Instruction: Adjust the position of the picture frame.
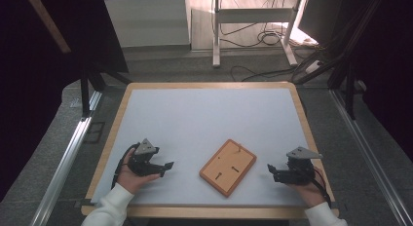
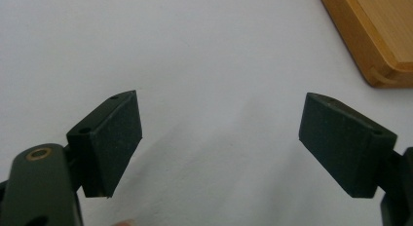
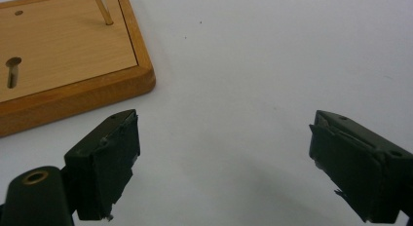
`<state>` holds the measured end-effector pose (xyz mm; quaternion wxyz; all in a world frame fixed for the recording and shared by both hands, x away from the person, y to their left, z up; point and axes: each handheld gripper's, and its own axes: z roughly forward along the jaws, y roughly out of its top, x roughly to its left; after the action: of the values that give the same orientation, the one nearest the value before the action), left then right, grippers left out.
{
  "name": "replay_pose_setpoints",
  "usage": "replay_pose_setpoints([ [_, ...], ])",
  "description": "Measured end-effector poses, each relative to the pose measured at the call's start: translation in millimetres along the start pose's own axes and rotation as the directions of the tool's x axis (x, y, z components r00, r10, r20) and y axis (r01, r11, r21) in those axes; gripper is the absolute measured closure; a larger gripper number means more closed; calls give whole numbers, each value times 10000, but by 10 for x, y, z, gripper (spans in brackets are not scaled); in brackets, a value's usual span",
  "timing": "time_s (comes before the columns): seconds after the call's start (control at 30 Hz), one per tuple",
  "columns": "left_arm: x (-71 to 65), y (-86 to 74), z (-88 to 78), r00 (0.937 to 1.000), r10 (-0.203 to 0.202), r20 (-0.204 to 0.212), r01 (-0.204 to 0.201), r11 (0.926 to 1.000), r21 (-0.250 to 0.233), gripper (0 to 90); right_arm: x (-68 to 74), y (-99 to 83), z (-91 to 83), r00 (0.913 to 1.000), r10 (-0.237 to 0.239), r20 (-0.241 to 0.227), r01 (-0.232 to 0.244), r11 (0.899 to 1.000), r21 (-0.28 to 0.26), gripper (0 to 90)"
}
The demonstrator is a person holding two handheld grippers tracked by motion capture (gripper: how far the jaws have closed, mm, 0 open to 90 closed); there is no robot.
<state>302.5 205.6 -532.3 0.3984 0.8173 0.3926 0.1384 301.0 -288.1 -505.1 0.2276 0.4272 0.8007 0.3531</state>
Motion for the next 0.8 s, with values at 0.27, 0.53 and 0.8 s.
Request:
replay_pose_setpoints([
  [0.27,-25,34,9,9999,100,71,-101,9999,70,171,7,-28,-37,9997,-81,-250,80,10000,-46,142],
  [0.53,-34,31,17,9998,102,194,-105,9998,144,177,22,-30,-29,9994,-216,-288,218,9997,70,149],
  [0.8,-20,28,29,9998,10,212,-14,9998,190,177,20,5,-9,9996,-234,-186,235,9997,104,167],
])
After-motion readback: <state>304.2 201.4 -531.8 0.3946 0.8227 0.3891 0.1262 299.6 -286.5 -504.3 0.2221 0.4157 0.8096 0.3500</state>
